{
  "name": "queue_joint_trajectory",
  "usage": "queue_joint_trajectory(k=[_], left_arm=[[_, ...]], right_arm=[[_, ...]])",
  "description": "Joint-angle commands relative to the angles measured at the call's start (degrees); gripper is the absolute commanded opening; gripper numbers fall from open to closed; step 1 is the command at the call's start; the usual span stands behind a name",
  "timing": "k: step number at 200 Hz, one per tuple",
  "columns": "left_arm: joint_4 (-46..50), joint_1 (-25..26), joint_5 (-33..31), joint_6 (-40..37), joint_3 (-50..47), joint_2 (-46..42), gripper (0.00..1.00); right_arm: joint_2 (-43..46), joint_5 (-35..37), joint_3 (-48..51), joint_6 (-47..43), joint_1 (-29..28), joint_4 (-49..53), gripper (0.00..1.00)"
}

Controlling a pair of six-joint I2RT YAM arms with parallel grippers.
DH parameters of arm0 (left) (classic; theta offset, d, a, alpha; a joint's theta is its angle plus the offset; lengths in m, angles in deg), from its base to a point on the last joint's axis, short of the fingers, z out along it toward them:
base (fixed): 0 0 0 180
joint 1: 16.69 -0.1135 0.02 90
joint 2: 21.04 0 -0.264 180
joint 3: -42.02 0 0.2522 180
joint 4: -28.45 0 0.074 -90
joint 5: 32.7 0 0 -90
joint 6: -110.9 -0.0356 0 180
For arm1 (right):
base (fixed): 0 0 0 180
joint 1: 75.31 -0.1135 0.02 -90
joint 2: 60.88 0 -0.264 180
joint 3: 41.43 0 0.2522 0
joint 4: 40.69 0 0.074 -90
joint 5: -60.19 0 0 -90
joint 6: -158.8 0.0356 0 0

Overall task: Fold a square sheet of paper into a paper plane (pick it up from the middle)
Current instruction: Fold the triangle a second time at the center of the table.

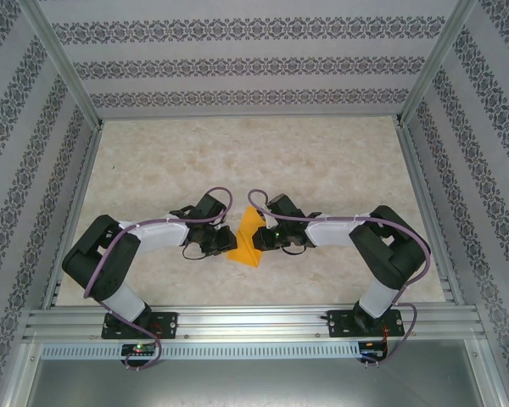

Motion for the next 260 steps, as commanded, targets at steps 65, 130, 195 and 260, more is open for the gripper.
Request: queue_joint_trajectory(k=[65,130,195,260], left_arm=[[4.6,0.7,-4.1,0.2,5.2,-6.7,0.29],[-6.8,0.5,0.9,7.8,6.6,0.0,0.18],[-16.9,0.5,3.9,11.7,5.5,4.9,0.18],[-16.3,0.6,2.5,11.2,4.8,8.5,0.17]], right_arm=[[-2.2,1.1,0.4,-0.4,0.1,-1.1,0.11],[-2.3,0.9,1.0,0.0,0.1,-2.0,0.11],[-2.0,0.9,1.5,0.0,0.1,-1.9,0.11],[-2.2,0.8,1.0,0.1,0.1,-1.9,0.11]])
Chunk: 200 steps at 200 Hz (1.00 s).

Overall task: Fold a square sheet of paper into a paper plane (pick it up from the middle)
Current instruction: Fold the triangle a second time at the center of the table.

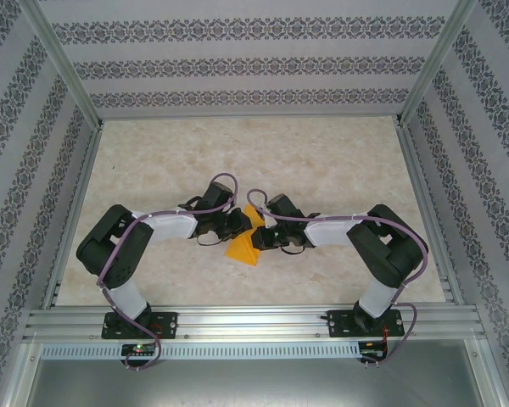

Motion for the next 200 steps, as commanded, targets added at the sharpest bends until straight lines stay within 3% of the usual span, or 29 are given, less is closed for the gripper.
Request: queue_joint_trajectory(k=[1,73,105,124,158,167,180,200], left_arm=[[-1.2,0.5,-0.8,0.3,-0.4,1.7,0.17],[-1.7,0.7,-2.3,-0.7,-2.4,4.2,0.17],[-0.9,0.6,-2.9,-1.9,-3.7,4.4,0.16],[-0.9,0.6,-2.9,-2.2,-4.3,4.2,0.16],[-1.5,0.7,-2.6,-2.4,-4.6,4.3,0.16],[-1.5,0.7,-2.5,-2.4,-4.5,4.4,0.16],[-1.6,0.7,-2.4,-2.4,-4.4,4.4,0.16],[-1.1,0.8,-2.4,-2.6,-4.1,4.3,0.16]], right_arm=[[-1.4,0.9,0.8,0.0,0.1,0.6,0.11],[-1.2,0.7,0.5,0.7,0.1,0.7,0.11],[2.8,2.2,-0.2,2.3,0.1,2.1,0.19],[7.9,5.5,-0.3,3.8,0.1,4.3,0.36],[17.1,10.6,1.7,6.7,0.1,8.2,0.41],[18.6,8.6,3.0,8.6,-0.1,6.0,0.4],[19.2,4.3,4.7,11.9,-1.2,1.0,0.3],[17.3,4.2,4.9,17.0,-4.5,-2.1,0.16]])
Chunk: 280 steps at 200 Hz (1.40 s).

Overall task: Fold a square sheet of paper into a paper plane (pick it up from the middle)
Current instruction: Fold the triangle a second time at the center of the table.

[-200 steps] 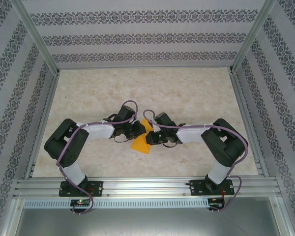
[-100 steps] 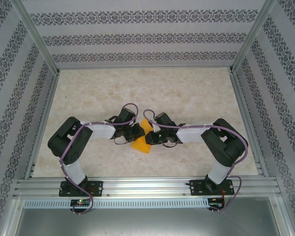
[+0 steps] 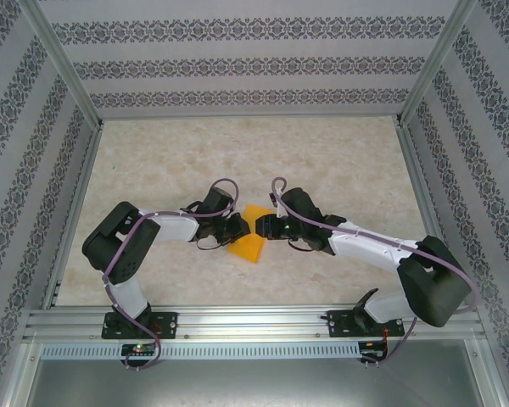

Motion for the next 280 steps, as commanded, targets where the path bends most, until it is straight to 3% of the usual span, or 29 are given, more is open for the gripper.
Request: queue_joint_trajectory(k=[1,64,191,280], left_arm=[[2.5,0.8,-1.9,-1.8,-1.6,1.9,0.16],[3.2,0.9,-2.0,-2.3,-1.4,1.6,0.16],[4.0,0.9,-2.3,-2.7,-1.4,1.4,0.16],[3.6,0.9,-2.4,-2.6,-2.1,1.6,0.16]], right_arm=[[-2.2,-1.8,1.6,7.0,-3.5,-4.7,0.16],[-9.8,-1.0,1.8,17.1,-6.0,-9.5,0.1],[-18.4,-5.0,5.3,20.9,-6.6,-17.6,0.11],[-11.7,-3.8,4.8,18.2,-8.6,-11.0,0.13]])
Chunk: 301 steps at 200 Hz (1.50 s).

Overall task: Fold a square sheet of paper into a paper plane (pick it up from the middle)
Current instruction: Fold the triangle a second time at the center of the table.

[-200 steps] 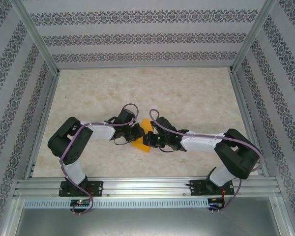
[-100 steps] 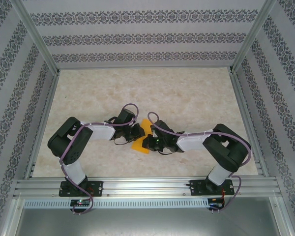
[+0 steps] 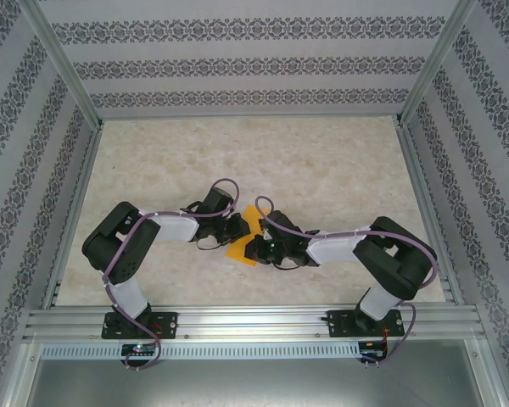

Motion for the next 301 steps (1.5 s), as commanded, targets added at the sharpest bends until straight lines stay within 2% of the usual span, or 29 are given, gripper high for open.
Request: queue_joint_trajectory(k=[1,80,152,178,207,236,256,286,301], left_arm=[[3.6,0.9,-2.4,-1.5,-2.0,1.7,0.16],[3.4,0.9,-2.2,-1.7,-2.2,1.8,0.16],[3.8,0.9,-2.6,-1.7,-2.4,1.6,0.16],[3.4,0.9,-2.8,-1.5,-2.7,1.6,0.16],[3.3,0.9,-3.0,-1.4,-2.6,1.5,0.15],[3.2,0.9,-2.9,-1.3,-2.9,1.3,0.15],[3.7,0.9,-2.9,-1.7,-2.8,1.2,0.15],[3.3,0.9,-2.7,-1.6,-3.0,1.1,0.15],[3.0,0.9,-2.7,-1.4,-3.1,1.0,0.16]], right_arm=[[1.7,0.3,0.2,-1.2,-1.0,1.4,0.13],[-5.4,-0.6,5.4,3.2,-1.0,-7.5,0.11],[-1.6,0.6,8.9,7.4,-1.3,-5.6,0.12],[-2.0,1.5,10.3,11.3,-1.4,-5.6,0.06],[-1.6,2.1,12.1,15.3,-2.2,-7.9,0.06],[-0.1,2.5,11.1,15.2,-3.1,-3.9,0.06],[3.9,3.6,10.7,14.7,-2.9,-1.1,0.06],[11.7,6.9,5.9,10.4,-2.6,9.2,0.07],[14.4,8.5,4.8,9.8,-2.1,9.9,0.08]])
